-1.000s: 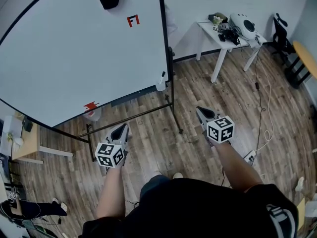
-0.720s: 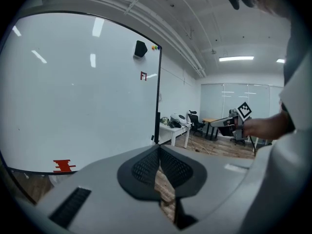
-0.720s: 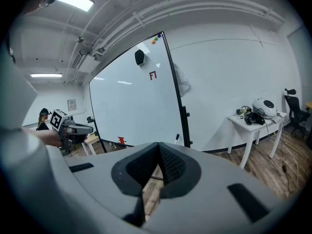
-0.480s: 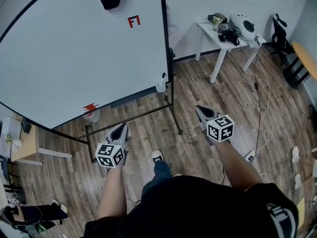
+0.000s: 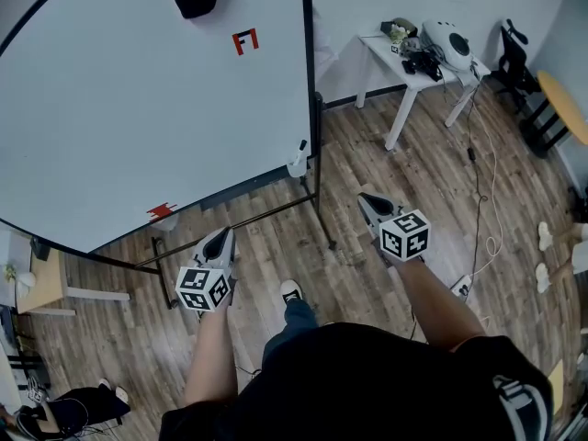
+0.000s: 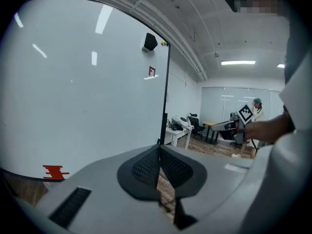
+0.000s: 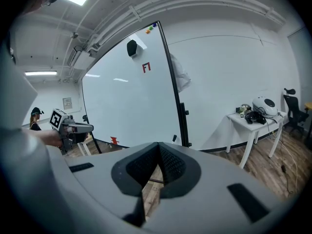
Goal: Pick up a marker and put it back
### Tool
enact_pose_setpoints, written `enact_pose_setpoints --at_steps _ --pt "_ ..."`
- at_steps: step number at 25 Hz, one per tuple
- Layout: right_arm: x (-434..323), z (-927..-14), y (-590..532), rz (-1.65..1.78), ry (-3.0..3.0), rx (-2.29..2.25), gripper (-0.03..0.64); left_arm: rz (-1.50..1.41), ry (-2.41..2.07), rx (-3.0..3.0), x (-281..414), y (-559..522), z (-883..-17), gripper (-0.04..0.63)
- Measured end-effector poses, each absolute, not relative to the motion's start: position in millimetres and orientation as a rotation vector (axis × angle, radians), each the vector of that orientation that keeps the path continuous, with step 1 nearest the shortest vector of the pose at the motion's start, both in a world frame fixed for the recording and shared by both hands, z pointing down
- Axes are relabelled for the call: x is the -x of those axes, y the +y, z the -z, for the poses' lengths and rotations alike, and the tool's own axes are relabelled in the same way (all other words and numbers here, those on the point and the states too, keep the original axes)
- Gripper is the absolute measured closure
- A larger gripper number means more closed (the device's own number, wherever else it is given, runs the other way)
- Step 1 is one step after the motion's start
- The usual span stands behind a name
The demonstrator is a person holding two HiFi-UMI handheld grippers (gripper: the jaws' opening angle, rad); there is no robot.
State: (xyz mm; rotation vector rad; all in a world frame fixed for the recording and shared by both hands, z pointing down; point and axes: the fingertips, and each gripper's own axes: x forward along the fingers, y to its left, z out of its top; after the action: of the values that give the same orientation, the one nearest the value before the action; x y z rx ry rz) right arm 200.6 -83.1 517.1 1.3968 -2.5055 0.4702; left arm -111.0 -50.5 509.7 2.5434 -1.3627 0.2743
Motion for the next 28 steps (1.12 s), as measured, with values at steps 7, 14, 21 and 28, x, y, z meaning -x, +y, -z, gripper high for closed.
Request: enact_pose_setpoints --at_steps 7,14,21,28 --pt "-178.5 -516.5 -130.2 -0.479 -2.498 -1.399 0.621 -0.254 -1.336 -2.555 125.6 -101.8 -510.1 0.583" --pt "-154.8 -510.2 -181.3 -0.457 -2.49 -1.427 0.621 -0.221 -1.325 -2.565 154.6 -155.7 -508.1 0.583" --pt "-127.6 -507.0 -221.3 -0.454 -2.48 -1.438 0.621 -0.242 -1.253 -2.617 169.1 -198.2 -507.4 0.583" --pt "-98.3 -507.7 -247.7 -0.445 -2.452 -1.451 0.621 -0.272 -1.16 -2.659 176.5 -222.4 -516.4 0.583"
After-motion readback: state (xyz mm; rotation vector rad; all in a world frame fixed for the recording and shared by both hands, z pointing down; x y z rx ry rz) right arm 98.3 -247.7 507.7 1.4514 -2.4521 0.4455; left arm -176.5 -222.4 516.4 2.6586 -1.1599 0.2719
